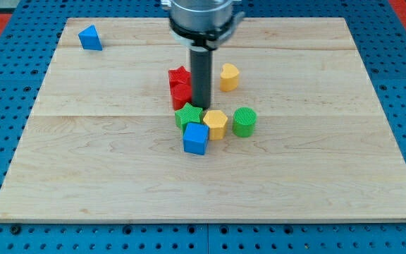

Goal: Separate the red star from the group of blocks

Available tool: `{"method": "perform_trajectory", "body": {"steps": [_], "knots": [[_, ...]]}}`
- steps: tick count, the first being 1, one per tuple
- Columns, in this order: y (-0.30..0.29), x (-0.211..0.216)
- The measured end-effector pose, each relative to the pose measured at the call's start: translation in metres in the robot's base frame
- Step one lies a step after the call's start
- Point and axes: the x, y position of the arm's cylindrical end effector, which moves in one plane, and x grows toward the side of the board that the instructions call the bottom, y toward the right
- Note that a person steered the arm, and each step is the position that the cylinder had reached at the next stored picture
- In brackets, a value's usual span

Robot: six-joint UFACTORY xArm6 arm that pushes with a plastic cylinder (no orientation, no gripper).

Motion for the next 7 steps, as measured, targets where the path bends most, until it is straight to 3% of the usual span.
{"method": "perform_trajectory", "body": {"steps": [2, 3, 4, 5, 7], "knots": [[-0.036, -0.087], [-0.042, -0.079], [-0.083, -0.085], [-0.091, -0.126], [-0.008, -0.133]]}}
